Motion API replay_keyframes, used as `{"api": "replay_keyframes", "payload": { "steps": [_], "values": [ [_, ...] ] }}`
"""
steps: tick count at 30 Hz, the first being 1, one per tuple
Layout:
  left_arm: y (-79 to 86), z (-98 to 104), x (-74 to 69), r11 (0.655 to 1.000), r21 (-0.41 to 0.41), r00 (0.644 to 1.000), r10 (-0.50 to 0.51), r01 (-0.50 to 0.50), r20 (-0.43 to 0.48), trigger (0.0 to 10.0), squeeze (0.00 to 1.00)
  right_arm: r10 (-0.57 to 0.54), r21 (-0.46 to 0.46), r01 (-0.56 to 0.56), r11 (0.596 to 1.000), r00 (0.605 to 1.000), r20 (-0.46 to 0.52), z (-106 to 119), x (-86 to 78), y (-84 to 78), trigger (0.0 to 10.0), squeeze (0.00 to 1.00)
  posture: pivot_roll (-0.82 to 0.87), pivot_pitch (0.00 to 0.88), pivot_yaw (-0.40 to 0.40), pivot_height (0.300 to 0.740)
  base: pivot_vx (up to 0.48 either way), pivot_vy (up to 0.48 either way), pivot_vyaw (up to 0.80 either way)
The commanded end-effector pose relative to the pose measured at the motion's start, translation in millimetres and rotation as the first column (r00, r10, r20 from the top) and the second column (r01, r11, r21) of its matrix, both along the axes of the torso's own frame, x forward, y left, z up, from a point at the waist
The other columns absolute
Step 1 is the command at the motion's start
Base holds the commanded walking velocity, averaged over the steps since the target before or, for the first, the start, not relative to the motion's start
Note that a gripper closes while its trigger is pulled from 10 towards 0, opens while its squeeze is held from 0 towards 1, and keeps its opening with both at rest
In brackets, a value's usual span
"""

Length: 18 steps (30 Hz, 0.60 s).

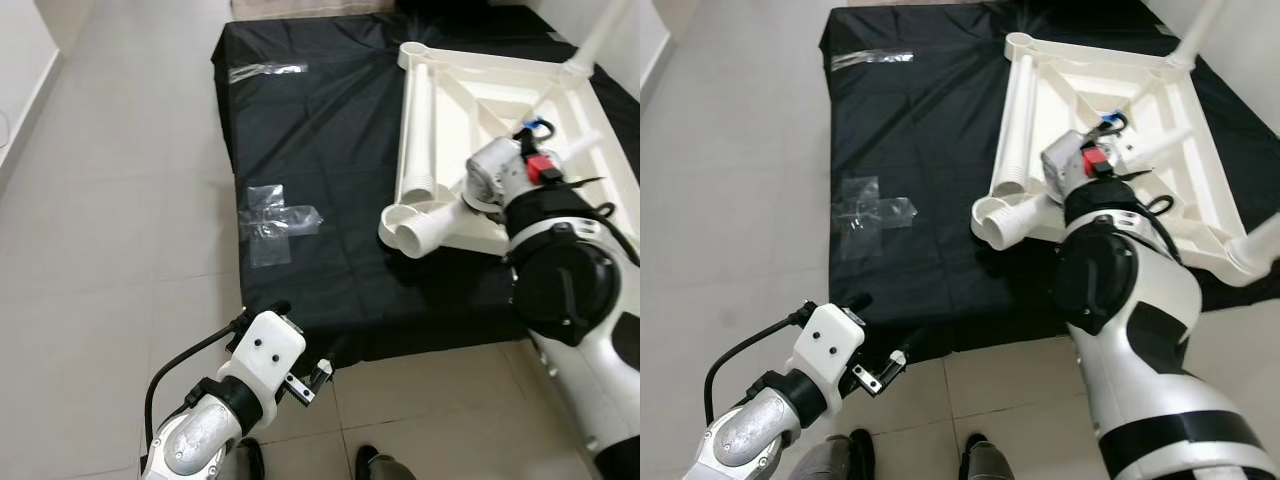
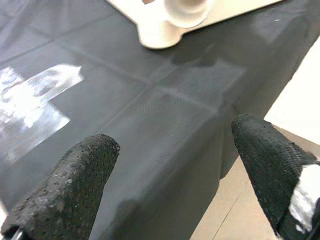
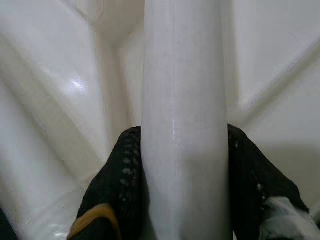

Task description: Building children table

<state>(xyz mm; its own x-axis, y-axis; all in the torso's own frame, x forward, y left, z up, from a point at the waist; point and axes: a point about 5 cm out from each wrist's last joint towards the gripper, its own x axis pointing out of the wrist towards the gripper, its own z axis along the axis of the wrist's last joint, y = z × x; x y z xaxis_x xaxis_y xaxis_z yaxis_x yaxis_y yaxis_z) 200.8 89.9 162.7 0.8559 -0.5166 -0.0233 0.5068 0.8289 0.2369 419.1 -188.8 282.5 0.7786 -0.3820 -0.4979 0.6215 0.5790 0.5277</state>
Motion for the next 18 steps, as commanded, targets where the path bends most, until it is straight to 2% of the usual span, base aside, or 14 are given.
{"api": "replay_keyframes", "payload": {
  "steps": [1, 2, 3, 5, 6, 7, 9, 11, 12, 14, 15, 16, 17, 18],
  "values": [
    [2.1, -6, 0.0, 1.0, 0.013, 1.0, 0.008, -0.008, -0.023, 10.0, 0.0, 0.056, -0.069, -0.04, 0.997, 0.966, 0.251, 49, 3.8, 10.9, 0.0, 0.0, 0.15, 0.173, -0.031, 0.74, 0.0, 0.0, 0.0],
    [3.1, -7, 2.9, 1.0, 0.011, 1.0, 0.017, -0.016, -0.023, 10.0, 0.0, 0.152, -0.12, -0.112, 0.986, 0.896, 0.417, 67, 5.1, 24.3, 0.0, 0.0, 0.15, 0.158, -0.03, 0.74, 0.0, 0.0, 0.0],
    [3.1, -7, 2.9, 1.0, 0.011, 1.0, 0.017, -0.016, -0.023, 10.0, 0.0, 0.152, -0.12, -0.112, 0.986, 0.896, 0.417, 67, 5.1, 24.3, 0.0, 0.0, 0.15, 0.158, -0.03, 0.74, 0.0, 0.0, 0.0],
    [3.8, -6, 5.6, 1.0, 0.005, 0.999, 0.024, -0.024, -0.023, 10.0, 0.0, 0.265, -0.189, -0.192, 0.963, 0.799, 0.54, 77, 3.7, 36.2, 0.0, 0.0, 0.15, 0.146, -0.029, 0.74, 0.0, 0.0, 0.0],
    [3.8, -6, 5.6, 1.0, 0.005, 0.999, 0.024, -0.024, -0.023, 10.0, 0.0, 0.265, -0.189, -0.192, 0.963, 0.799, 0.54, 77, 3.7, 36.2, 0.0, 0.0, 0.15, 0.146, -0.029, 0.74, 0.0, 0.0, 0.0],
    [4.0, -6, 7.0, 1.0, 0.001, 0.999, 0.027, -0.027, -0.023, 10.0, 0.0, 0.322, -0.207, -0.247, 0.947, 0.751, 0.576, 78, 2.5, 43.3, 0.0, 0.0, 0.15, 0.137, -0.026, 0.74, 0.0, 0.0, 0.0],
    [4.1, -6, 8.2, 1.0, -0.001, 0.999, 0.03, -0.03, -0.023, 10.0, 0.0, 0.36, -0.224, -0.282, 0.933, 0.724, 0.588, 76, 1.3, 47.6, 0.0, 0.0, 0.15, 0.132, -0.025, 0.74, 0.0, 0.0, 0.0],
    [6.6, -6, 12.1, 0.999, 0.002, 0.998, 0.049, -0.049, -0.025, 10.0, 0.0, 0.46, -0.29, -0.361, 0.886, 0.612, 0.643, 69, -5.1, 55.6, 0.0, 0.0, 0.14, 0.112, -0.026, 0.74, 0.0, 0.0, 0.0],
    [6.6, -6, 12.1, 0.999, 0.002, 0.998, 0.049, -0.049, -0.025, 10.0, 0.0, 0.46, -0.29, -0.361, 0.886, 0.612, 0.643, 69, -5.1, 55.6, 0.0, 0.0, 0.14, 0.112, -0.026, 0.74, 0.0, 0.0, 0.0],
    [13.3, -5, 18.4, 0.996, -0.019, 0.995, 0.088, -0.089, -0.043, 10.0, 0.0, 0.533, -0.34, -0.43, 0.836, 0.491, 0.689, 50, -16.0, 61.4, 0.0, 0.0, 0.14, 0.095, -0.025, 0.74, 0.0, 0.0, 0.0],
    [13.3, -5, 18.4, 0.996, -0.019, 0.995, 0.088, -0.089, -0.043, 10.0, 0.0, 0.533, -0.34, -0.43, 0.836, 0.491, 0.689, 50, -16.0, 61.4, 0.0, 0.0, 0.14, 0.095, -0.025, 0.74, 0.0, 0.0, 0.0],
    [17.3, -5, 22.2, 0.994, -0.038, 0.993, 0.104, -0.106, -0.058, 10.0, 0.0, 0.568, -0.37, -0.462, 0.806, 0.429, 0.702, 38, -22.2, 64.6, 0.0, 0.0, 0.15, 0.084, -0.025, 0.74, 0.0, 0.0, 0.0],
    [17.3, -5, 22.2, 0.994, -0.038, 0.993, 0.104, -0.106, -0.058, 10.0, 0.0, 0.568, -0.37, -0.462, 0.806, 0.429, 0.702, 38, -22.2, 64.6, 0.0, 0.0, 0.15, 0.084, -0.025, 0.74, 0.0, 0.0, 0.0],
    [21.3, -2, 25.5, 0.991, -0.07, 0.991, 0.111, -0.117, -0.076, 10.0, 0.0, 0.599, -0.391, -0.502, 0.771, 0.365, 0.713, 27, -29.9, 68.1, 0.0, 0.0, 0.15, 0.083, -0.025, 0.74, 0.0, 0.0, 0.0]
  ]
}}
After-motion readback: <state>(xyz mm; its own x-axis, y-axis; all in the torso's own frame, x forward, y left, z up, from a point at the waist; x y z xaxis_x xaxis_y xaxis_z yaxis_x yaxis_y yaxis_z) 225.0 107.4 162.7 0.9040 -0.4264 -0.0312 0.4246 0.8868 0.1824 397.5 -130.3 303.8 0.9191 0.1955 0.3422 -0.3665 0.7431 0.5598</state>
